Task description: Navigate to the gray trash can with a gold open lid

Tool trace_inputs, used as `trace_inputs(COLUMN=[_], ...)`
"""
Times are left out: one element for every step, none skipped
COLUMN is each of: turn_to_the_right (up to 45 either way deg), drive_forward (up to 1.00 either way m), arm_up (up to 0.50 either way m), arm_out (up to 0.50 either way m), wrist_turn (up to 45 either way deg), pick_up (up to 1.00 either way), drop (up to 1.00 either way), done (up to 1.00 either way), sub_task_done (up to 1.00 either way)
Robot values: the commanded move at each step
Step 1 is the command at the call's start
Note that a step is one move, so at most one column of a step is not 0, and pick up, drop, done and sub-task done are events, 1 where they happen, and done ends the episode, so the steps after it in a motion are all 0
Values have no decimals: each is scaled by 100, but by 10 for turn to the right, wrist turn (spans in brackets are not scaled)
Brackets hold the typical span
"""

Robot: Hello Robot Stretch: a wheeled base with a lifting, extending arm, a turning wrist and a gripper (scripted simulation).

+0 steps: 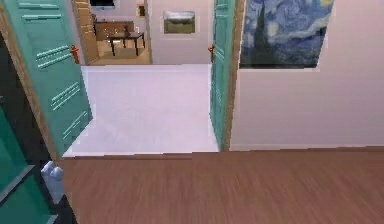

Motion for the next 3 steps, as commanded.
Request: trace_inputs(turn_to_the_right=[360,0,450], drive_forward=[0,40,0], arm_up=[0,0,0], arm_out=[0,0,0], wrist_turn=[0,0,0], pick_up=[0,0,0], drop=[0,0,0], done=[0,0,0], sub_task_done=[0,0,0])
